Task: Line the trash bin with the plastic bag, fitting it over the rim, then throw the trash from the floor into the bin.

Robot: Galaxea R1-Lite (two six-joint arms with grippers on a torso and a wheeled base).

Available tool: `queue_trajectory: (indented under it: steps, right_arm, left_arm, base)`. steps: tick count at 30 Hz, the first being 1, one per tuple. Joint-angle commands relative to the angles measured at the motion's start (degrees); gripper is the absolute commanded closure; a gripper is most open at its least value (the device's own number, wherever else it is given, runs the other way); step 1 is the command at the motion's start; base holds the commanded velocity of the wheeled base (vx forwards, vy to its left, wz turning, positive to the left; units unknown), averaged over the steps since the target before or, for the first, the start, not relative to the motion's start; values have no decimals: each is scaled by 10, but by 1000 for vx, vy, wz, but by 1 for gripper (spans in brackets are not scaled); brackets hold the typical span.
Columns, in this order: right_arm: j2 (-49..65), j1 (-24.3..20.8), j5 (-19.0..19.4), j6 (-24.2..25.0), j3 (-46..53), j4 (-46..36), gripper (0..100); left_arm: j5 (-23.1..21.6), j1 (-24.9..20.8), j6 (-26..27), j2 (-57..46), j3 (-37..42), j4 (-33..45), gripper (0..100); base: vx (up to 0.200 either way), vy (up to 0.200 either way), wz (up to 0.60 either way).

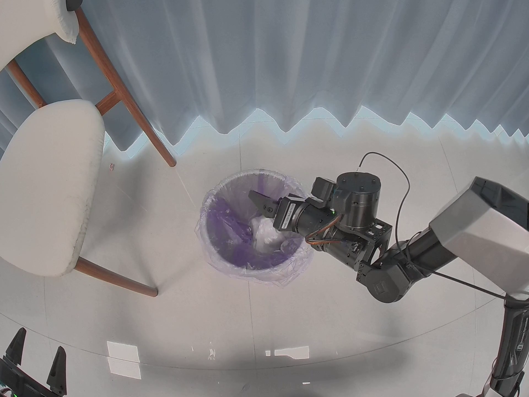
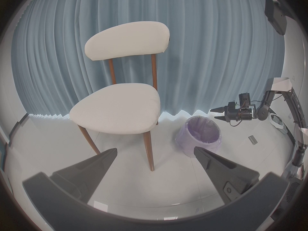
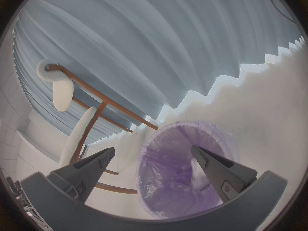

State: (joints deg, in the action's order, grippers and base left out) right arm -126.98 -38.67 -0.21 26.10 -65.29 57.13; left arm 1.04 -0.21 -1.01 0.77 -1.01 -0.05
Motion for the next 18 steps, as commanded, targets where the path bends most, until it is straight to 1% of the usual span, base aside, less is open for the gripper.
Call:
queue_trajectory:
  steps: [1,2,3,5,8,9,10,11,13,15,18]
  right_arm:
    - [117,8,-3,11,43,-11,0]
    - [117,8,-3,11,43,-11,0]
    - [194,28,-3,13,75,-31,0]
    - [281,54,-3,13,122,-61,0]
    - [413,113,-4,11,203,-119,0]
    - [413,113,-4,11,203,-119,0]
    - [501,159,-6,6,251,-158,0]
    - [537,179,-7,2,271,-175,0]
    - [615,219,-9,-21,319,-211,0]
    - [700,250,-9,-57,373,-249,0]
    - [826,279,-10,-93,444,-306,0]
  left_arm:
    - [0,0,0,-8,10,0,0]
    - [0,0,0,-8,10,0,0]
    - [0,0,0,-8,10,0,0]
    - [1,0,0,-8,10,0,0]
    - [2,0,-1,-8,10,0,0]
    - [2,0,-1,-8,10,0,0]
    - [2,0,0,-8,10,0,0]
    - [2,0,-1,-8,10,0,0]
    - [2,0,-1,-8,10,0,0]
    - [2,0,-1,-8,10,0,0]
    - [2,0,-1,-8,10,0,0]
  base:
    - [0,0,0]
    - [0,0,0]
    - [0,0,0]
    - [0,0,0]
    - [0,0,0]
    - [0,0,0]
    - [0,0,0]
    - [0,0,0]
    - [0,0,0]
    - [0,0,0]
    - [0,0,0]
